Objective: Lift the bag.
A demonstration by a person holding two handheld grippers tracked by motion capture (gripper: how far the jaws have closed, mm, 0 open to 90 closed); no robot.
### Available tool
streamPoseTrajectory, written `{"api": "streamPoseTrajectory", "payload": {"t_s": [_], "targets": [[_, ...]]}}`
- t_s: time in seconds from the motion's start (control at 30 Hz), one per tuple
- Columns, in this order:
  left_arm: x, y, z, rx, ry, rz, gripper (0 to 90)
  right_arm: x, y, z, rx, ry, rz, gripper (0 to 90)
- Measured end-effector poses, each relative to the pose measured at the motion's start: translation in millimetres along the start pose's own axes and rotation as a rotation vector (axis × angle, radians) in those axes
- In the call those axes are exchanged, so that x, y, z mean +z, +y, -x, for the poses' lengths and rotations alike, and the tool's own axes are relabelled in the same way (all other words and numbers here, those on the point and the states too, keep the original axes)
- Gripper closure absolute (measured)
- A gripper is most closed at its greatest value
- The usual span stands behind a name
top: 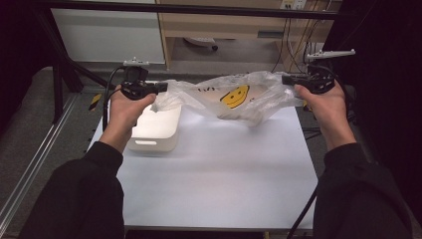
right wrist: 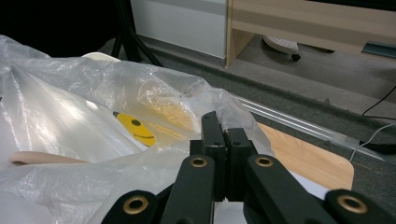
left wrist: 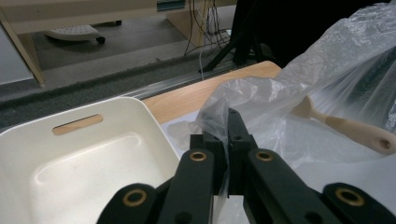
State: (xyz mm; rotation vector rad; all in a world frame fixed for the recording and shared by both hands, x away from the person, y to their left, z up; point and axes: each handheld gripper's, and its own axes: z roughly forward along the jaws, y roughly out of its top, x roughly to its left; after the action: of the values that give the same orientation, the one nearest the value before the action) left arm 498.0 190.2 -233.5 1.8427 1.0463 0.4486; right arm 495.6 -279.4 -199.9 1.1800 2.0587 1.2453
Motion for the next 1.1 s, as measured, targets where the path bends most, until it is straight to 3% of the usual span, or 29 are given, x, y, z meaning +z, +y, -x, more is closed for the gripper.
{"api": "streamPoseTrajectory", "payload": {"t_s": [0.37,0.7,0.93,1.1], "targets": [[3.1,7.7,-0.3,-0.011,-0.005,0.019,90.0,-5.9,21.1,-0.4,-0.016,-0.018,0.011,90.0],[2.0,11.9,-4.3,-0.016,0.015,0.054,90.0,-0.6,19.7,3.0,-0.009,-0.022,0.004,90.0],[-1.8,33.6,-9.9,-0.022,0.051,0.087,90.0,7.2,23.2,3.2,-0.004,-0.020,-0.002,90.0],[-1.1,44.2,-12.8,-0.013,0.079,0.070,90.0,17.2,24.5,3.3,-0.001,-0.020,-0.014,90.0]]}}
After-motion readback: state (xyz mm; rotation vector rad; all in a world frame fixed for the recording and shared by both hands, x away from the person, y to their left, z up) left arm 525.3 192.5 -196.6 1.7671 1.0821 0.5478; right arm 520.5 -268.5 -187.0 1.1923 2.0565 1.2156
